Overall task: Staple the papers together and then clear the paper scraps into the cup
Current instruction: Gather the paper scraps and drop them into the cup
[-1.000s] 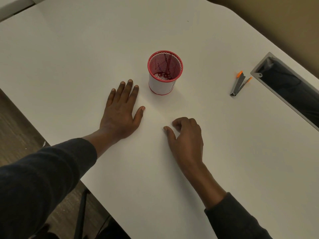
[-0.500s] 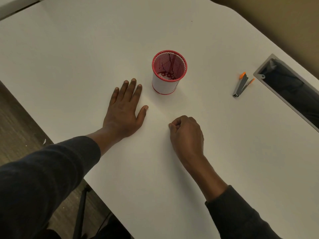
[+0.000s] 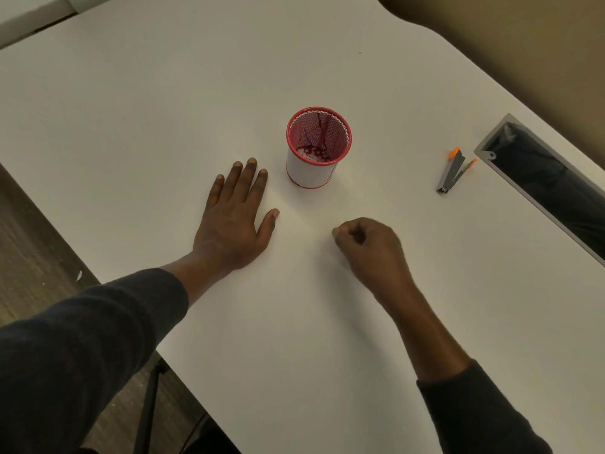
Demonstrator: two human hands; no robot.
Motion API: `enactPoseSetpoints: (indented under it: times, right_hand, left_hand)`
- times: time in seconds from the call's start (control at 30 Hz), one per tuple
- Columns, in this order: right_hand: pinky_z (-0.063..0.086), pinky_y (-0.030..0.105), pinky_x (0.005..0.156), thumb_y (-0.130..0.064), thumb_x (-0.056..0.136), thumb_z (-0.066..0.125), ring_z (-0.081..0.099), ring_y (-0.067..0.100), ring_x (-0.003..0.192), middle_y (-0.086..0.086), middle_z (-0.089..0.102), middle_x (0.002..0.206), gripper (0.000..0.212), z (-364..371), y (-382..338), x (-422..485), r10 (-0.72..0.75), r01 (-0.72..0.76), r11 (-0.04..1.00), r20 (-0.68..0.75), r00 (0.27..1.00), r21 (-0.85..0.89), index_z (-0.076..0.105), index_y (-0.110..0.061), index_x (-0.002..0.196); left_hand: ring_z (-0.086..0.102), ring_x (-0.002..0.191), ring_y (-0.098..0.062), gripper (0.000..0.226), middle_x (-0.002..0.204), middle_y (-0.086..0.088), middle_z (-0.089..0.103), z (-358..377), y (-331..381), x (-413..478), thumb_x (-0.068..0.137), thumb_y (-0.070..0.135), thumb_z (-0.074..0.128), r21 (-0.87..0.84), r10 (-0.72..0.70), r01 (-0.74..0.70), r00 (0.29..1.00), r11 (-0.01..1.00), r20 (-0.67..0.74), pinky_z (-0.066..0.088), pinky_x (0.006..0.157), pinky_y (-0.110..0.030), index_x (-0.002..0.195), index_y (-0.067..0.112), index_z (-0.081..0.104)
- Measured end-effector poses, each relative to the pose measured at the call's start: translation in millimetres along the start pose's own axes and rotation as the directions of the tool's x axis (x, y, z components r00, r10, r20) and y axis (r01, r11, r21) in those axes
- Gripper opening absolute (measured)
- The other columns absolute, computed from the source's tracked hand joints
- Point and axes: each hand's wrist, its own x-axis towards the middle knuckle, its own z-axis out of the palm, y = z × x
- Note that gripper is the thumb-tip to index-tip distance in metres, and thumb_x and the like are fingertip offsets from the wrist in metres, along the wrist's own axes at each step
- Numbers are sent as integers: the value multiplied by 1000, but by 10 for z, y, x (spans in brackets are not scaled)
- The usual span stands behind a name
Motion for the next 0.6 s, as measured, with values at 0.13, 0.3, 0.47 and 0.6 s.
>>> enactPoseSetpoints:
  times: [0.13,0.3,0.47,0.6]
  right_hand:
    - [37,17,46,-26,90,69,44,6,50,-5,57,62,14,-275,-392,157,-28,48,970,-90,996,239,69,-19,78]
    - [37,11,48,-24,91,66,45,2,47,-8,58,58,21,-472,-942,471,-213,243,956,-183,960,165,71,-9,78]
    - [47,20,60,-23,88,60,61,7,69,-6,67,73,18,-307,-1110,792,-396,362,898,-101,913,-249,71,-10,81]
    - [44,31,70,-25,89,60,63,30,93,7,70,97,15,-171,-1116,913,-464,396,707,38,885,-586,67,-13,95]
  left_hand:
    - [7,158,-26,70,170,-8,11,3,3,-2,101,51,29,-12,2,-2,1000,1000,-14,11,128,-48,161,15,19]
    - [7,158,-26,70,170,-8,12,7,3,-3,101,50,30,-10,4,-4,1000,1000,-20,11,128,-48,161,15,20]
    - [6,158,-26,70,170,-8,11,0,7,-2,102,50,30,-6,0,-1,1000,1000,-10,11,128,-48,161,15,19]
    - [5,158,-25,70,171,-8,10,3,1,1,102,51,29,-3,-3,3,1000,1000,-2,9,128,-47,161,16,18]
